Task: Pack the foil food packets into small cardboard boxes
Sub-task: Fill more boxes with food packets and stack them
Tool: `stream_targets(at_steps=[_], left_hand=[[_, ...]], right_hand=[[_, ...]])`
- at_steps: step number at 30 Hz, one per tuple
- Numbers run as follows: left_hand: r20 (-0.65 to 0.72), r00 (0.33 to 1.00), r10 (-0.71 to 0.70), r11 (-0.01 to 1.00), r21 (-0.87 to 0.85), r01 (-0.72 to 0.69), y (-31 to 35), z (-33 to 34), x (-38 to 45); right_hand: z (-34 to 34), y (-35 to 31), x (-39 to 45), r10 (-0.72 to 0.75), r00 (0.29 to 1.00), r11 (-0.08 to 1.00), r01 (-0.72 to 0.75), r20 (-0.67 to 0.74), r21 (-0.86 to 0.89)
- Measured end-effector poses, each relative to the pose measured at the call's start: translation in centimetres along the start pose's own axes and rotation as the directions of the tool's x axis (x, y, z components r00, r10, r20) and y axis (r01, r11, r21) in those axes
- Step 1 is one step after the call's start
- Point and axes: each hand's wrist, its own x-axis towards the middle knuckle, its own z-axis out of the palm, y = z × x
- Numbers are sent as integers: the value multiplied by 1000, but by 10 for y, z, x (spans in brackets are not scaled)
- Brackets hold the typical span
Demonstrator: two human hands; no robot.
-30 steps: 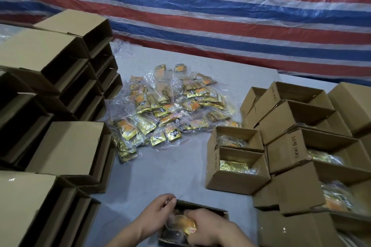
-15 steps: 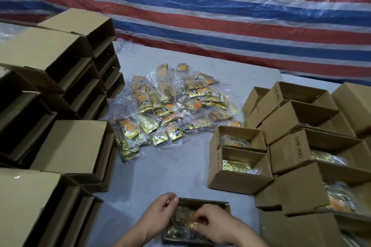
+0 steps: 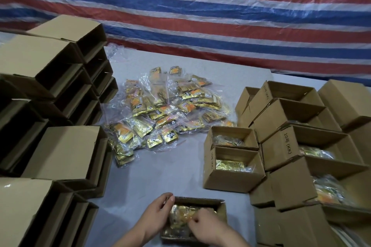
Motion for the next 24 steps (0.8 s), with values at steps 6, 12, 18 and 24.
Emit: stream_targets(at_steps=[6, 12, 18, 24], left_hand=[[-9, 999, -34, 999, -26, 34, 8, 11, -1], [2, 998, -67, 997, -43, 67, 19, 35, -2], [-17, 996, -87, 996, -20, 87, 32, 70, 0], [17, 997, -74, 995, -61, 75, 60, 105, 20]], right_hand=[[-8, 31, -24, -116, 746, 993, 96, -656, -67], [6, 48, -19, 304, 810, 907, -86, -502, 411], [7, 67, -20, 359, 717, 911, -129, -598, 392], [-21, 93, -16, 407, 632, 907, -198, -659, 370]])
